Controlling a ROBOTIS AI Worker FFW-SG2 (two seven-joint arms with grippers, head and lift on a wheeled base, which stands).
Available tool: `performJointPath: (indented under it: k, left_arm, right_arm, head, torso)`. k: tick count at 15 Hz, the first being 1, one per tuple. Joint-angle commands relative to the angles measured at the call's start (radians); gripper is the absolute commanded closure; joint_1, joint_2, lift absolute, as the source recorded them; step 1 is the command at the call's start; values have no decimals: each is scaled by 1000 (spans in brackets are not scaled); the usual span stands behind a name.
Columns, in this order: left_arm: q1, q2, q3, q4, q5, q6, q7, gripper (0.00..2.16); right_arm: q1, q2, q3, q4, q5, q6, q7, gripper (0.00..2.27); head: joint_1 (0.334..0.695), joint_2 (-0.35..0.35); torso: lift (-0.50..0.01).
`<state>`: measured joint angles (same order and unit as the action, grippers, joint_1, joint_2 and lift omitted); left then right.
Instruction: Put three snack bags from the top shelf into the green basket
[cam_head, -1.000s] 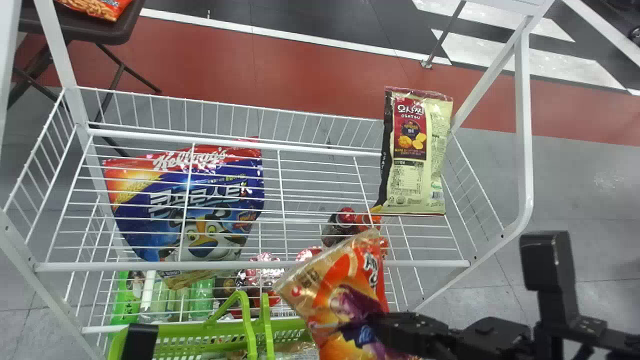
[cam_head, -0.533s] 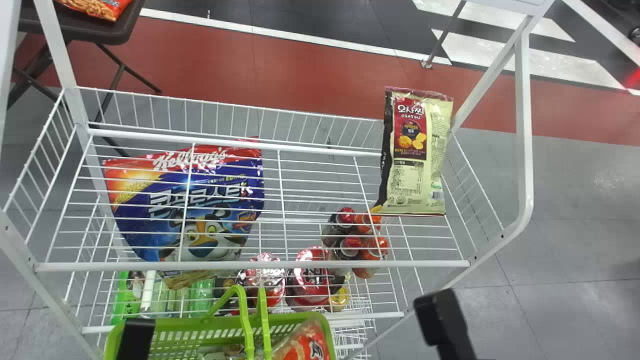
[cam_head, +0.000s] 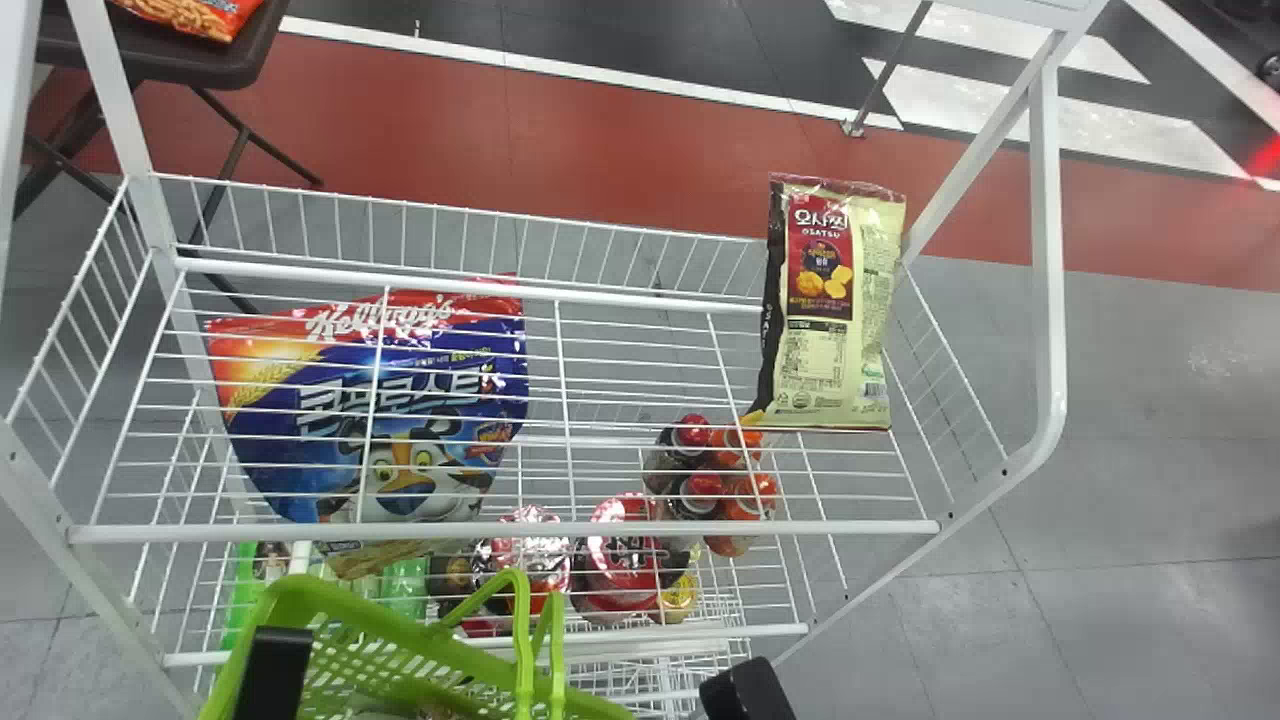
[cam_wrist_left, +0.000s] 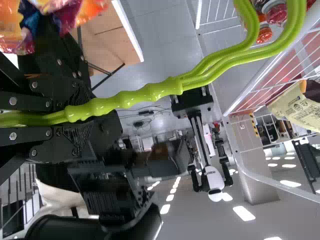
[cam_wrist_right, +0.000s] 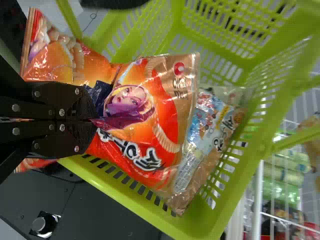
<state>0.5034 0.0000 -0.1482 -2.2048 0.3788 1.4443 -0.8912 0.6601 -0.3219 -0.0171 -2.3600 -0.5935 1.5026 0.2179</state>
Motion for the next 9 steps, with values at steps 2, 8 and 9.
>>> performJointPath:
  k: [2,8,9]
  left_arm:
    - [0,-3,6,4,2,0,-3,2145]
    - [-2,-3,6,4,2,0,-3,2145]
    - [-2,-3,4,4,2,0,-5,2145]
  right_arm:
    - [21,0,11,31,35,-181,-3,2233]
    - [49,0,5,44,83,-371,-52,1801]
    - [52,0,3,42,78,-365,-51,1386]
  head:
    - [695,-350]
    - [695,-350]
    - [695,-350]
  torso:
    - [-50]
    - [-50]
    - [-50]
